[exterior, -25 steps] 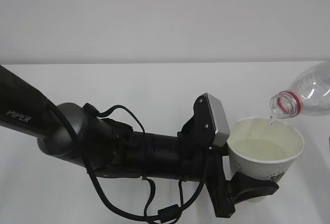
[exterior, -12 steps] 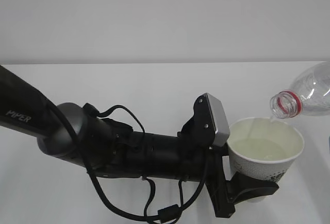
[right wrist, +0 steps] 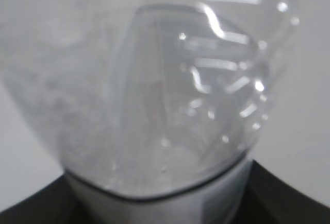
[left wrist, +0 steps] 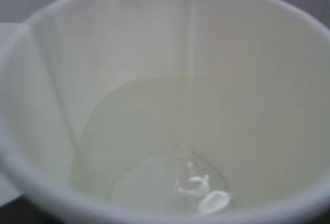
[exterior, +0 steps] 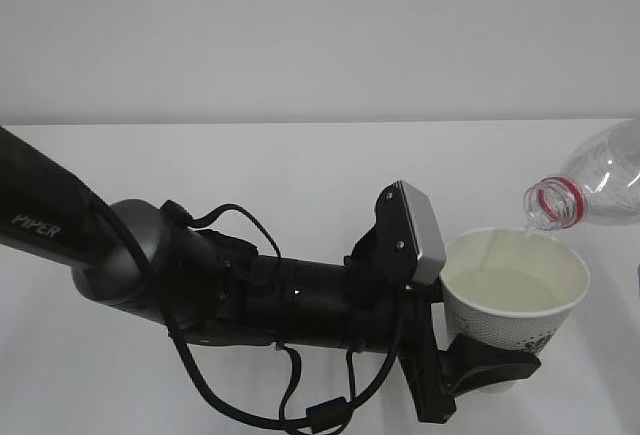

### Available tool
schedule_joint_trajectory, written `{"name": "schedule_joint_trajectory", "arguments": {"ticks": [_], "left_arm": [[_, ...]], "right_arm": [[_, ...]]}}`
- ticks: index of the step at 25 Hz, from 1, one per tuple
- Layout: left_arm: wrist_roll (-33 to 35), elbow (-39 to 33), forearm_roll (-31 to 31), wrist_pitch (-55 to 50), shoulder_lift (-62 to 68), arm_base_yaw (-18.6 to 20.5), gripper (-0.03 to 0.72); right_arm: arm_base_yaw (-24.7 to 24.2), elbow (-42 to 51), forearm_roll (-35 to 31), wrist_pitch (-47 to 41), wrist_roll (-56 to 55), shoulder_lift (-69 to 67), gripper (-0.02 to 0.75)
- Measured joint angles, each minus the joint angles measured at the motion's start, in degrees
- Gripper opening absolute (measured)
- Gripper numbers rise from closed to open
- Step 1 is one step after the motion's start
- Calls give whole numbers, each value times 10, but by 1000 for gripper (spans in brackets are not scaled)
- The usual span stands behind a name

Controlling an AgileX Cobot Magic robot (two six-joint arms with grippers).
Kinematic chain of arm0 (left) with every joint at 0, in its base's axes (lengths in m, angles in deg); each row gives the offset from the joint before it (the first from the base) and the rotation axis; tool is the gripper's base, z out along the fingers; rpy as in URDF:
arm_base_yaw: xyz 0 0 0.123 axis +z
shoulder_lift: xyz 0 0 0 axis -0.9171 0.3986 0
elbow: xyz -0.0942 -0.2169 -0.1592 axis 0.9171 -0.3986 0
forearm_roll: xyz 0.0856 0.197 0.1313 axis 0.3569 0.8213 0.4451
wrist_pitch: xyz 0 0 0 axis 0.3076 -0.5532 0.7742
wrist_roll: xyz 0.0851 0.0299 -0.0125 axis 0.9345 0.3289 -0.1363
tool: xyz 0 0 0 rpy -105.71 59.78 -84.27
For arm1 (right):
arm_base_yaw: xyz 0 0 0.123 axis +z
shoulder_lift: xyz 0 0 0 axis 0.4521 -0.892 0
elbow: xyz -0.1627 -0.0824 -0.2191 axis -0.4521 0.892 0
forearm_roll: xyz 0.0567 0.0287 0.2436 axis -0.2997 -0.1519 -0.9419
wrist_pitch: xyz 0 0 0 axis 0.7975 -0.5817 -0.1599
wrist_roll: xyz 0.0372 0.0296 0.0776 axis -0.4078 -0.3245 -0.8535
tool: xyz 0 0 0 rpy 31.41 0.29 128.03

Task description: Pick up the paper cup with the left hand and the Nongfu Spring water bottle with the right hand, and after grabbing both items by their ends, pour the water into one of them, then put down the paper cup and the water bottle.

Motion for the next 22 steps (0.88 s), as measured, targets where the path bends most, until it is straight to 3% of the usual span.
{"name": "schedule_joint_trajectory", "arguments": {"ticks": [22], "left_arm": [[0,0,-5,9,0,0,529]], "right_arm": [[0,0,0,0,-95,-1,430]]}}
